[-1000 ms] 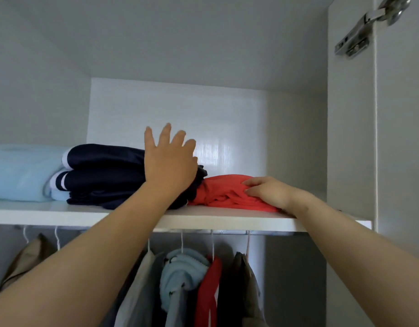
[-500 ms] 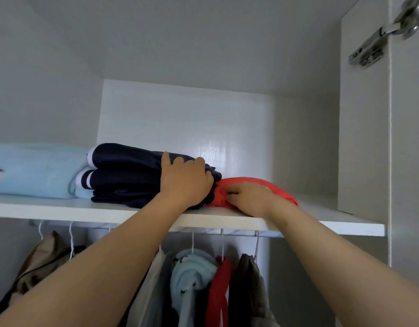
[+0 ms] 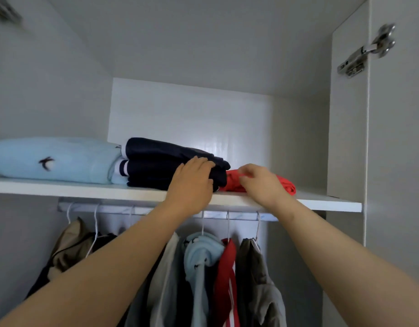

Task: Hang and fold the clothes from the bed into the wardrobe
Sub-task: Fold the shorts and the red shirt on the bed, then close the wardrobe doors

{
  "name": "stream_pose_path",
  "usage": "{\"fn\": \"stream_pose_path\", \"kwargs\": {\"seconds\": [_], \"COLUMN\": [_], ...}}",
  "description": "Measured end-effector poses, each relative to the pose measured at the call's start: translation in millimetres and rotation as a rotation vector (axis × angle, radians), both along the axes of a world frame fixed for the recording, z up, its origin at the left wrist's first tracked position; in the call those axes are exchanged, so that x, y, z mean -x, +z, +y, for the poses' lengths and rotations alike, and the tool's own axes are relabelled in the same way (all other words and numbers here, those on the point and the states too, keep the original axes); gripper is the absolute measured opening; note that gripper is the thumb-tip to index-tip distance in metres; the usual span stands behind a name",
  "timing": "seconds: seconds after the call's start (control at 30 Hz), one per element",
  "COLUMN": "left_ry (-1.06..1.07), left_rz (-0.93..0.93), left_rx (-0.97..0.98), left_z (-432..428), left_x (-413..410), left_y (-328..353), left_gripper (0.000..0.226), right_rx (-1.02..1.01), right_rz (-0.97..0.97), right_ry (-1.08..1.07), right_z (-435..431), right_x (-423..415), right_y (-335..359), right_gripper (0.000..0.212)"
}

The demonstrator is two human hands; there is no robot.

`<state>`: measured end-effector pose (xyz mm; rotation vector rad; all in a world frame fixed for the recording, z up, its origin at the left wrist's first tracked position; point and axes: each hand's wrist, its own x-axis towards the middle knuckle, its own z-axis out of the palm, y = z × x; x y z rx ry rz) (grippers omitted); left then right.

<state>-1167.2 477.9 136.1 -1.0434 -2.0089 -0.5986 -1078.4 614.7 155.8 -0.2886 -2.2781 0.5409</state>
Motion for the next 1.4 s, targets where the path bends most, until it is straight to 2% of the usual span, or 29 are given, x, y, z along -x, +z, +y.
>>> {"fn": "stream_pose_path", "kwargs": {"seconds": [0.1,0.2,0.4,0.53,0.6,0.7,0.93,1.0,1.2,1.33,1.4], "left_ry": [-0.069,-0.065,-0.017,0.036,0.084,0.171,0.301,0.305,0.274,0.494,0.591], "left_rz": [-0.035,-0.156,-0.282,-0.331,-0.361,-0.378,-0.356,-0.313,-0.104,0.307,0.308], "left_rx": [-0.077,-0.132,-0.144,-0.162,-0.188,-0.204,-0.241,-0.265,-0.291,-0.262,-0.379], "left_z": [-27,-56,-107,-143,-164,-198,-290,-323,-442,-506,-526], "left_x": [-19,-37,-98,-143,-161,-186,-218,-225,-234,-225,-212], "left_y": [-13,-18,-43,-63,-70,-73,-68,-65,-73,-85,-91], "left_gripper": [0.04,0.04,0.038,0.036,0.036,0.034,0.027,0.026,0.025,0.021,0.033], "right_rx": [0.098,0.133,0.177,0.262,0.271,0.27,0.246,0.227,0.221,0.283,0.278], "right_rz": [0.076,0.084,0.026,0.014,0.021,-0.004,-0.025,-0.018,-0.047,-0.069,-0.078], "right_ry": [0.096,0.168,0.186,0.235,0.257,0.314,0.414,0.443,0.543,0.578,0.574], "right_z": [-27,-53,-88,-122,-142,-175,-264,-297,-409,-466,-484], "right_x": [-15,-32,-85,-123,-140,-161,-181,-178,-155,-143,-137], "right_y": [2,-9,-49,-70,-77,-82,-74,-70,-71,-79,-86], "right_gripper": [0.027,0.029,0.028,0.018,0.025,0.029,0.018,0.01,0.006,0.014,0.018]}}
